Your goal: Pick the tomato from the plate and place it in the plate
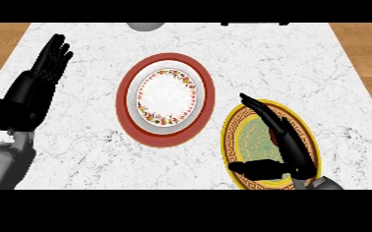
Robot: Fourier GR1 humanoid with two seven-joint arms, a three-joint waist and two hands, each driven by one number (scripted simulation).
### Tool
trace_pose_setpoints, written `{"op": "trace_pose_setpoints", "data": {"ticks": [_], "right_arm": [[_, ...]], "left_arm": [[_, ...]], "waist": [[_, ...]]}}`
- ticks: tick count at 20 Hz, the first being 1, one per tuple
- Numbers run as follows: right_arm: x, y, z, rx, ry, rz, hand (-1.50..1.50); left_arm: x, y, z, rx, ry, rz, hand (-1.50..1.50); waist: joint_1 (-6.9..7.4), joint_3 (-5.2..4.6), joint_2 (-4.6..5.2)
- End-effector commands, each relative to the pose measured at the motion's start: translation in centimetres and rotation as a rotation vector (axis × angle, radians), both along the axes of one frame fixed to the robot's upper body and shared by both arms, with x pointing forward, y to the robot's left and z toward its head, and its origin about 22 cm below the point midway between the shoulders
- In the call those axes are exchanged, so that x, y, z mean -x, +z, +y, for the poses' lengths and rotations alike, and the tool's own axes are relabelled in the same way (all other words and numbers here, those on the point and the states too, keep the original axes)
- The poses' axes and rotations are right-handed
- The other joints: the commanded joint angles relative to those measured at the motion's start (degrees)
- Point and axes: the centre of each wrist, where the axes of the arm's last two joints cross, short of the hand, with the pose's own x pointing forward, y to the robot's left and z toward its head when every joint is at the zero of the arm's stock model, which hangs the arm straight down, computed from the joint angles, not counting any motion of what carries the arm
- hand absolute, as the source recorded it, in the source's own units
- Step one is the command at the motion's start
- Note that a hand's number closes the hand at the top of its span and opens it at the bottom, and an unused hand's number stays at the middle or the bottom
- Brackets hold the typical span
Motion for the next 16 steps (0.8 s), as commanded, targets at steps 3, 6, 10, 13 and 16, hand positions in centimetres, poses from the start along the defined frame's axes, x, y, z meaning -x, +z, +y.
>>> {"op": "trace_pose_setpoints", "data": {"ticks": [3, 6, 10, 13, 16], "right_arm": [[-0.5, 5.0, -3.2, 0.354, -0.112, 0.078, -1.50], [-1.2, 7.3, -4.7, 0.563, -0.165, 0.167, -1.50], [0.0, 8.5, -5.2, 0.809, -0.144, 0.340, -1.50], [-0.2, 10.8, -3.6, 0.939, -0.114, 0.450, -1.50], [-0.1, 10.5, -2.8, 0.980, -0.076, 0.528, -1.50]], "left_arm": [[0.5, -0.3, -0.3, 0.002, -0.005, 0.021, 0.00], [0.2, 0.1, 0.2, -0.016, -0.013, 0.009, 0.00], [0.4, -0.4, -0.2, 0.000, -0.019, 0.005, 0.00], [0.2, -0.6, -0.8, -0.002, -0.011, -0.017, 0.00], [-1.0, 0.4, -0.7, 0.002, -0.008, -0.001, 0.00]], "waist": [[0.28, -0.27, -0.53], [0.39, -0.36, -0.42], [0.49, -0.30, -0.45], [1.17, -0.31, -0.21], [0.66, -0.08, 0.11]]}}
